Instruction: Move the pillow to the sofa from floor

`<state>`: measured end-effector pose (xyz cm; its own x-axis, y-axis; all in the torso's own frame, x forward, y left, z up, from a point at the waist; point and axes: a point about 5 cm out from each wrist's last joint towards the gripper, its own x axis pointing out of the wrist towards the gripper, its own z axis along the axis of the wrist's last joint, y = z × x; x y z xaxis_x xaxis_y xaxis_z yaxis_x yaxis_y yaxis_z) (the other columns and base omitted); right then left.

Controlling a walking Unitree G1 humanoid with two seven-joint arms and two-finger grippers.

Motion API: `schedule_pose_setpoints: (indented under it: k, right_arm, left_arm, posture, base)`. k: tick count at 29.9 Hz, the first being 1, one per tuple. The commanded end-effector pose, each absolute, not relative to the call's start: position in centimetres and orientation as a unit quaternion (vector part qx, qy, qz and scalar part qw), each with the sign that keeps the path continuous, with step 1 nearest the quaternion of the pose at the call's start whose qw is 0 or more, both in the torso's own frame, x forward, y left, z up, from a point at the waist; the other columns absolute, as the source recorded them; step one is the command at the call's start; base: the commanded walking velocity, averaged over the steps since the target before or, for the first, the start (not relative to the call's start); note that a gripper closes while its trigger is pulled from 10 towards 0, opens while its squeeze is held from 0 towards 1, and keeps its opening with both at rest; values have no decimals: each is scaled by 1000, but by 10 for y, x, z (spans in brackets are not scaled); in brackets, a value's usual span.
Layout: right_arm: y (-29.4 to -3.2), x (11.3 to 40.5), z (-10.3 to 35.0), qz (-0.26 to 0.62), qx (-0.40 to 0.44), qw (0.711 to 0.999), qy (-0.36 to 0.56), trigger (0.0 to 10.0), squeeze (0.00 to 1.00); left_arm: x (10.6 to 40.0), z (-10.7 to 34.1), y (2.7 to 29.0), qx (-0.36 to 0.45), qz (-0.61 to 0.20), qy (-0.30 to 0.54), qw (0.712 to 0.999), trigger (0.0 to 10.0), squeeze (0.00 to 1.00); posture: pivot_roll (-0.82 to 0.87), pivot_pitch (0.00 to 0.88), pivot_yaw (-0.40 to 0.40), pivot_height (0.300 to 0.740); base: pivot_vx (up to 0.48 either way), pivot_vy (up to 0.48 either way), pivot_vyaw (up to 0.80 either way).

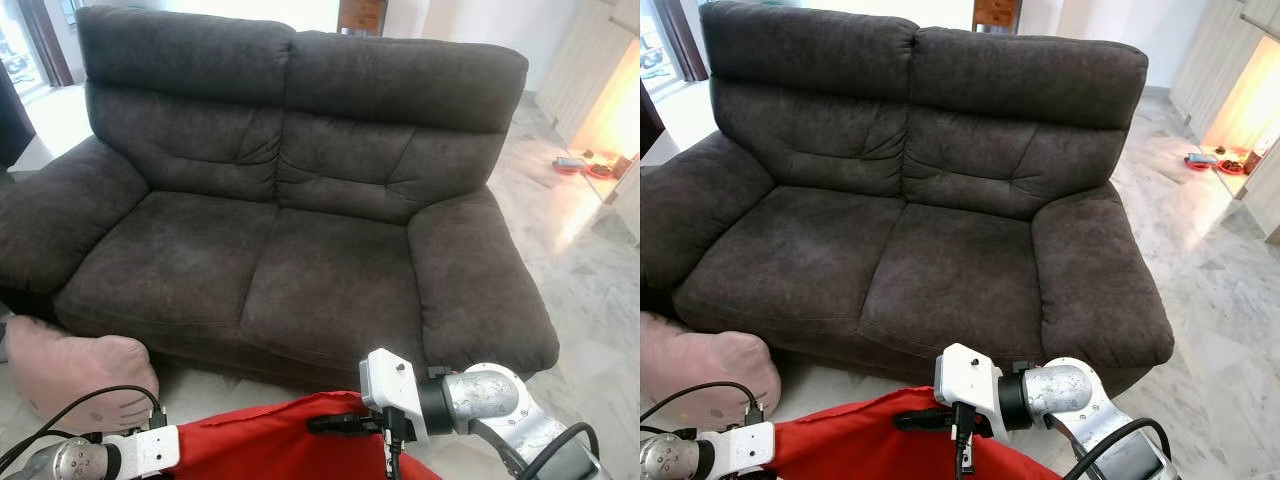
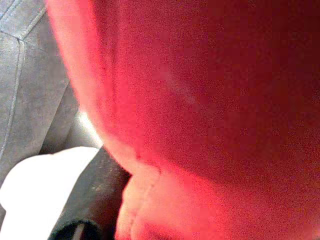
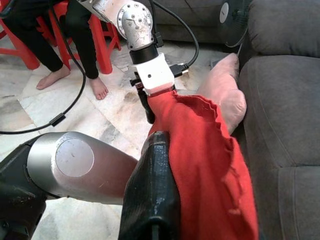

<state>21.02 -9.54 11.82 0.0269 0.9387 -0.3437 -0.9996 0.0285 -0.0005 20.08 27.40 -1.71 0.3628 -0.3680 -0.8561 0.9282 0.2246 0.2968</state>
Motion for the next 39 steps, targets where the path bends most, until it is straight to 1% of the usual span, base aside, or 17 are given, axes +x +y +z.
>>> schedule_pose_setpoints:
  k: [1, 10, 20, 23, 29, 31, 34, 38, 39]
  right_arm:
    - [-90, 209, 135, 696, -123, 703, 75, 10000, 0]
    - [-88, 210, 135, 697, -123, 703, 75, 10000, 0]
    - [-89, 210, 132, 691, -128, 707, 80, 10000, 0]
    - [-89, 212, 133, 685, -129, 714, 75, 10000, 0]
    - [-90, 213, 131, 681, -131, 716, 78, 10000, 0]
    - [-91, 212, 130, 681, -132, 715, 81, 10000, 0]
    - [-91, 212, 127, 680, -132, 716, 85, 10000, 0]
    - [-92, 214, 127, 671, -136, 725, 81, 10000, 0]
    - [-93, 217, 127, 662, -140, 732, 77, 10000, 0]
  left_arm:
    - [198, -20, 271, 429, -475, 332, 693, 0, 0]
    - [201, -21, 261, 428, -487, 318, 692, 0, 0]
    - [203, -21, 258, 426, -493, 315, 690, 0, 0]
    - [203, -21, 257, 426, -495, 314, 689, 0, 0]
    - [203, -22, 254, 423, -498, 311, 690, 0, 0]
    - [203, -21, 253, 419, -500, 309, 692, 0, 0]
    - [206, -20, 247, 404, -501, 297, 705, 0, 0]
    - [210, -16, 244, 407, -500, 281, 711, 0, 0]
    - [215, -13, 241, 413, -497, 264, 716, 0, 0]
  posture:
    - [89, 0, -68, 740]
    - [87, 0, -68, 740]
    - [82, 0, -64, 740]
    - [83, 0, -64, 740]
    - [82, 0, -64, 740]
    - [82, 0, -64, 740]
    - [83, 0, -64, 740]
    - [85, 0, -65, 740]
    - [85, 0, -65, 740]
  base:
    - [0, 0, 0]
    - [0, 0, 0]
    - [0, 0, 0]
    - [0, 0, 0]
    - [0, 0, 0]
    - [0, 0, 0]
    - [0, 0, 0]
    - [0, 0, 0]
    - [0, 0, 0]
